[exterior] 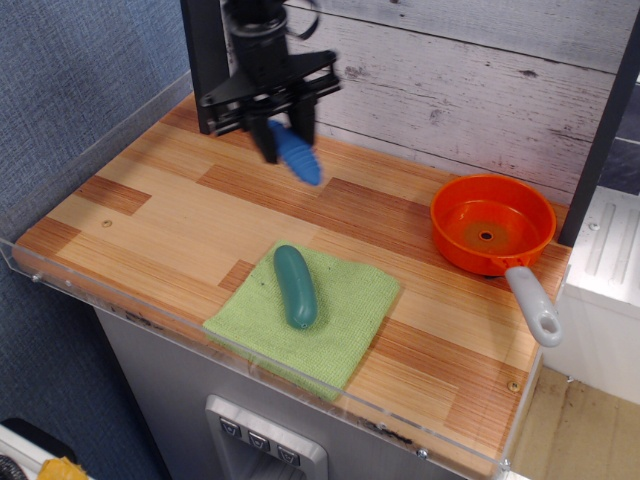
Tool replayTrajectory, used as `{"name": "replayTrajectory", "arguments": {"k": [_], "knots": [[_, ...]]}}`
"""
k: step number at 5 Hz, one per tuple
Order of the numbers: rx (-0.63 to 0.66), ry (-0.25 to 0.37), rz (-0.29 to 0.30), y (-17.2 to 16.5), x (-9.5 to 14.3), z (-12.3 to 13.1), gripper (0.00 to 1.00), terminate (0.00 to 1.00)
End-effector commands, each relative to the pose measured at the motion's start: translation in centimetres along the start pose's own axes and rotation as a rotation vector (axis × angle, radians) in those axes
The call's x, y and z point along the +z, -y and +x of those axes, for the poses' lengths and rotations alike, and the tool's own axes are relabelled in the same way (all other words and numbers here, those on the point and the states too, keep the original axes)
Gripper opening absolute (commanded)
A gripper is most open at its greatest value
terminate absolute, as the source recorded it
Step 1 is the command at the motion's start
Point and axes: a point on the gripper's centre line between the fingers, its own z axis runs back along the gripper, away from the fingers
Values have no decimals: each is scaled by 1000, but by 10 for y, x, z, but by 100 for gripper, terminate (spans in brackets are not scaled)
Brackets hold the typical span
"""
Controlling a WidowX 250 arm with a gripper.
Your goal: Put blue fork in orange pan
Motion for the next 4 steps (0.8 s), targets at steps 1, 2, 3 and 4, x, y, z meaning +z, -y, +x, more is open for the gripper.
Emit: {"name": "replayTrajectory", "arguments": {"k": [1, 2, 3, 4], "knots": [[-201, -20, -99, 28, 38, -67, 0, 0], [-341, -65, -130, 48, 43, -108, 0, 0], [-430, -108, -135, 63, 35, -136, 0, 0], [-435, -172, -132, 72, 23, -145, 0, 0]]}}
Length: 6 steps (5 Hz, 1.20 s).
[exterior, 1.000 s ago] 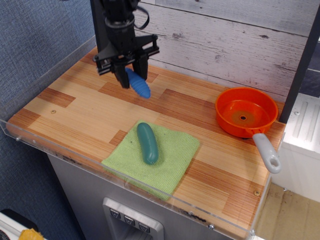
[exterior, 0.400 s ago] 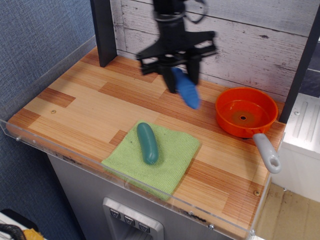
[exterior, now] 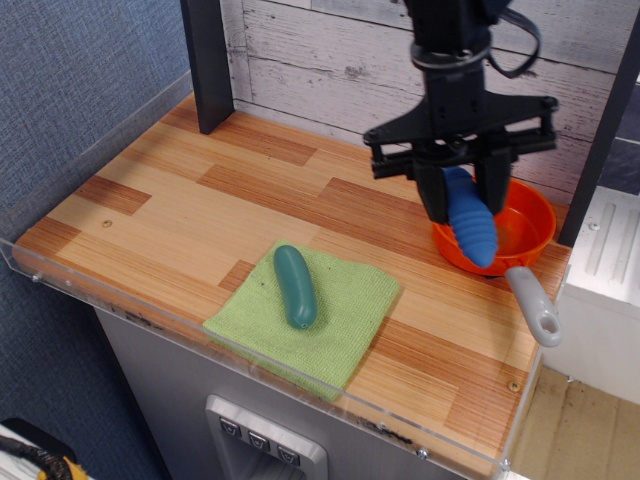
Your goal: Put blue fork in orange pan
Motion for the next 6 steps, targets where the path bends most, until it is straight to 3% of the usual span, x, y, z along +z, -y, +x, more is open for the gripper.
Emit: {"name": "replayTrajectory", "arguments": {"k": [1, 2, 6], "knots": [[-14, -53, -35, 11, -11, -3, 0, 0], [-12, -48, 4, 21, -23, 0, 0, 0], [33, -51, 17, 19, -34, 24, 0, 0]]}}
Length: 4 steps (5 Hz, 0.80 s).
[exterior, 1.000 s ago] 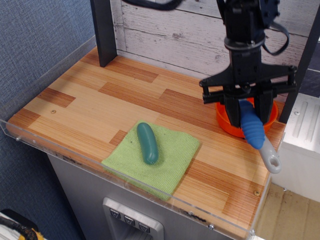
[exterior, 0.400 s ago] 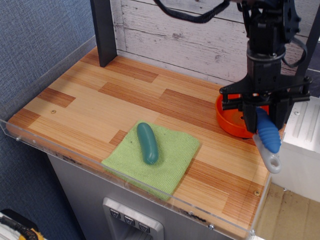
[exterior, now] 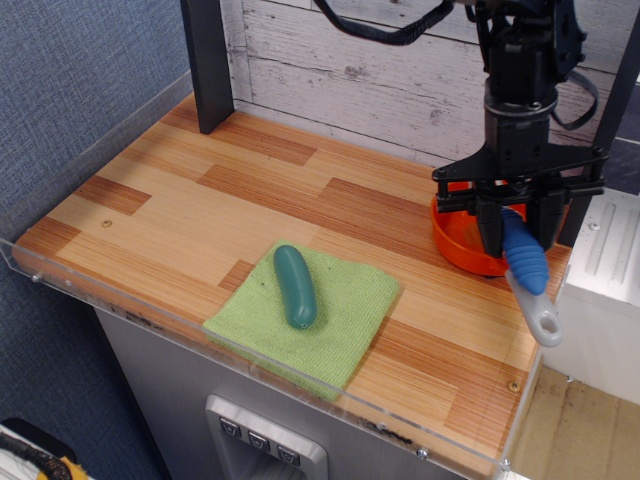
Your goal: Put blue fork in orange pan
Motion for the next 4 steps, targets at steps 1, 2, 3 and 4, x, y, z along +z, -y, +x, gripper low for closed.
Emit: {"name": "replayTrajectory", "arguments": {"k": [1, 2, 3, 4], "knots": [[1, 25, -35, -4, 18, 2, 0, 0], [-15, -4, -36, -6, 17, 4, 100, 0], [-41, -4, -35, -6, 19, 4, 100, 0], [-43, 4, -38, -7, 26, 4, 100, 0]]}}
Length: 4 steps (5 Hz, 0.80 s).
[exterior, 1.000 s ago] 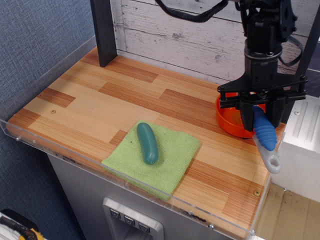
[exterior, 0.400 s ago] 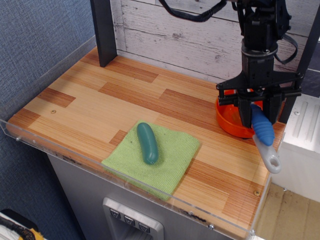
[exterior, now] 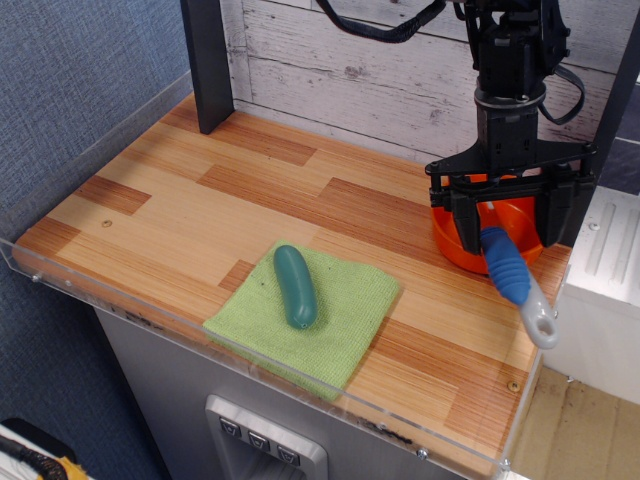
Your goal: Put blue fork in orange pan
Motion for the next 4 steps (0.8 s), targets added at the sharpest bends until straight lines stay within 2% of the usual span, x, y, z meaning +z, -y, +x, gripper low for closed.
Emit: {"name": "replayTrajectory", "arguments": {"k": [1, 2, 3, 4], "knots": [[-21, 85, -47, -8, 40, 0, 100, 0], [-76, 128, -13, -16, 61, 4, 100, 0], [-178, 174, 70, -36, 81, 4, 100, 0], [-261, 187, 102, -60, 99, 7, 100, 0]]}}
